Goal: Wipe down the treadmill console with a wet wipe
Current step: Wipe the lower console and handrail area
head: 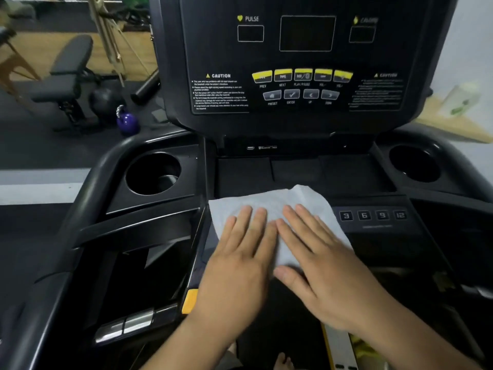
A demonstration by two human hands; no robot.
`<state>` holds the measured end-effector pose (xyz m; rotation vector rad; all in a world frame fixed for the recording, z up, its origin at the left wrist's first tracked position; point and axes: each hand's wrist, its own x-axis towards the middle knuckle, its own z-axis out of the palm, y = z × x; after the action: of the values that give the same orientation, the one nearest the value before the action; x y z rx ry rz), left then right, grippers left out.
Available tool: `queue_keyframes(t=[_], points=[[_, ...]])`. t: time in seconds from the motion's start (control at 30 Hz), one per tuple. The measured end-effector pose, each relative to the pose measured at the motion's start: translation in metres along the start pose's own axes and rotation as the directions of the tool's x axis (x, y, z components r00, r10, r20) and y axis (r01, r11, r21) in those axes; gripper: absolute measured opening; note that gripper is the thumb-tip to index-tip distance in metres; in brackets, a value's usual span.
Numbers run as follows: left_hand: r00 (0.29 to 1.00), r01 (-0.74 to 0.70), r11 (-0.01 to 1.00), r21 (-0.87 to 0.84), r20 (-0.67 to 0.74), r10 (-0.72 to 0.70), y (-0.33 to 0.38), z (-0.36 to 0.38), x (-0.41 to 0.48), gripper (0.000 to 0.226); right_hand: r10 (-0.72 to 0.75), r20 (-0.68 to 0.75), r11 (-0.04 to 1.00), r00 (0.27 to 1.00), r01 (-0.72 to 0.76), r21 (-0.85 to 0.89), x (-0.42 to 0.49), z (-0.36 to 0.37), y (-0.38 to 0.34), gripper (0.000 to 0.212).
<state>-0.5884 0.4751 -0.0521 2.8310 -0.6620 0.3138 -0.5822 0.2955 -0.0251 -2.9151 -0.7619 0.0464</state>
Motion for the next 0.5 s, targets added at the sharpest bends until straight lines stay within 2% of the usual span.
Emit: queue_keyframes(t=[0.1,0.23,0.3,0.4,0.5], points=[[0.998,-0.058,0.997,-0.045,0.014,0.058,0.013,0.011,0.020,0.056,0.095,-0.042,0.995,0.995,-0.096,-0.003,-0.017,0.000,0.022,0.070],[0.975,-0.211,0.975,-0.064,0.063,0.215,0.040,0.013,0.054,0.060,0.267,-0.067,0.963,0.961,-0.264,0.044,-0.042,-0.003,0.060,0.061],[0.963,-0.252,0.966,-0.049,0.088,0.255,0.048,0.016,0.060,0.058,0.294,-0.075,0.956,0.953,-0.294,0.023,-0.049,-0.003,0.067,0.057],[0.966,-0.243,0.969,-0.042,0.075,0.246,0.046,0.017,0.051,0.059,0.316,-0.038,0.948,0.948,-0.317,-0.022,-0.045,0.002,0.057,0.062],[0.971,-0.221,0.974,-0.043,0.088,0.225,0.030,0.010,0.029,0.062,0.268,-0.010,0.963,0.963,-0.268,-0.039,-0.033,0.006,0.034,0.067]])
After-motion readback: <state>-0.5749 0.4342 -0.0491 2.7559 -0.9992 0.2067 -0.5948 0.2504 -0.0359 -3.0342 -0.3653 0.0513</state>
